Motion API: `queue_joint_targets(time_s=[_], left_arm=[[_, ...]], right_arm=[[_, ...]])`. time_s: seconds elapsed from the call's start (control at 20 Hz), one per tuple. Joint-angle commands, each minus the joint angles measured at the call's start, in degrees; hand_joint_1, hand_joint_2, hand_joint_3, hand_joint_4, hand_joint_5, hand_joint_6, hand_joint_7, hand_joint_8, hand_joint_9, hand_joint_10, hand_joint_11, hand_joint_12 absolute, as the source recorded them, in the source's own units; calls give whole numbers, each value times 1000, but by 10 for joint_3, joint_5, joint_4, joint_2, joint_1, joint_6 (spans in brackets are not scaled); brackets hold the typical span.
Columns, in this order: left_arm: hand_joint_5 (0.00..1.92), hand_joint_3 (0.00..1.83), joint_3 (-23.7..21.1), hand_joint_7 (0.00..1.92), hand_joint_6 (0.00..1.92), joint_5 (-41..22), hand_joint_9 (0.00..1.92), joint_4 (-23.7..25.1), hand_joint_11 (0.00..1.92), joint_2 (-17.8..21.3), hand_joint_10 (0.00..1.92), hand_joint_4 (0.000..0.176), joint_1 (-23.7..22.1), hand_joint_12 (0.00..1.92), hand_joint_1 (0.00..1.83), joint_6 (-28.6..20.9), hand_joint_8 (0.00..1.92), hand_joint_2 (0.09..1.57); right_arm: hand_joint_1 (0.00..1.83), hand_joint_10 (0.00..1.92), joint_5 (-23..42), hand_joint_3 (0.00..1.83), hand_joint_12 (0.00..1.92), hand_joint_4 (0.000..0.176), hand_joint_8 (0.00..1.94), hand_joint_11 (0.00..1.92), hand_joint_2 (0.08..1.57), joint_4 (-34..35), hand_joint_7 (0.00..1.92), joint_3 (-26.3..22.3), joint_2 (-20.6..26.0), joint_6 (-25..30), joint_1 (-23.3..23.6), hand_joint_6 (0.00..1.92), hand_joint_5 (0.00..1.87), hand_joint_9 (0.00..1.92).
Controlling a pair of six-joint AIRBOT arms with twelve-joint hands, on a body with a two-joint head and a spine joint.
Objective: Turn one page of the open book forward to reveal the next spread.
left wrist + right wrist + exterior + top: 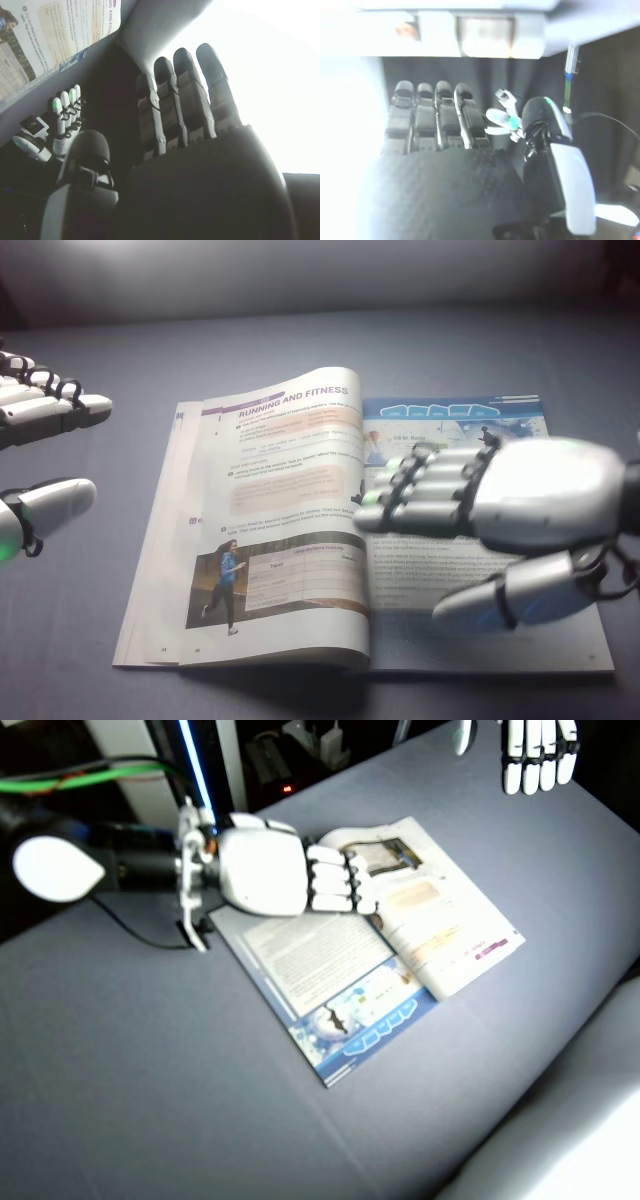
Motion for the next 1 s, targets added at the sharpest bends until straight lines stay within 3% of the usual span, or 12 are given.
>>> queue_joint_targets(time_s=[0.0,0.15,0.2,0.25,0.35,0.55,0.7,0.75,0.95], left_arm=[[405,1,0,443,0,-72,378,-7,97,2,0,34,-3,512,0,-1,0,1411],[409,0,-1,440,6,-73,370,-6,110,2,1,63,-3,436,0,-1,5,1393],[411,0,-1,434,1,-73,356,-6,123,2,0,66,-3,387,0,-1,1,1391],[395,7,-1,419,0,-72,342,-6,120,2,0,55,-3,373,0,-1,0,1406],[400,4,-1,417,3,-72,336,-6,126,2,2,73,-3,366,0,-1,3,1402],[391,0,0,396,4,-73,323,-6,141,1,1,46,-3,300,0,-1,3,1434],[386,0,1,398,1,-71,326,-6,154,-2,2,45,-3,287,0,-1,4,1434],[391,1,1,397,4,-70,327,-6,148,-2,2,31,-3,284,0,-1,3,1444],[385,0,2,389,1,-70,321,-6,144,-4,1,41,-5,278,0,-1,1,1434]], right_arm=[[0,0,42,0,0,0,0,0,1282,19,3,4,-2,2,3,0,18,0],[0,0,17,2,0,0,10,0,1292,8,26,20,-24,2,3,15,45,0],[0,0,13,2,0,0,14,0,1292,7,40,23,-29,2,3,18,59,0],[0,0,11,0,0,0,12,0,1280,6,40,28,-37,2,3,15,58,0],[0,0,11,0,0,0,4,0,1283,4,24,35,-52,2,3,6,41,0],[0,10,12,0,5,0,15,11,1269,-10,49,36,-81,2,28,17,61,27],[0,6,29,0,0,0,8,2,1252,-22,48,31,-89,2,45,7,53,22],[0,15,34,0,7,0,20,16,1270,-29,84,29,-89,2,53,17,85,49],[0,0,56,0,0,0,3,0,1245,-43,67,17,-89,2,76,0,51,14]])
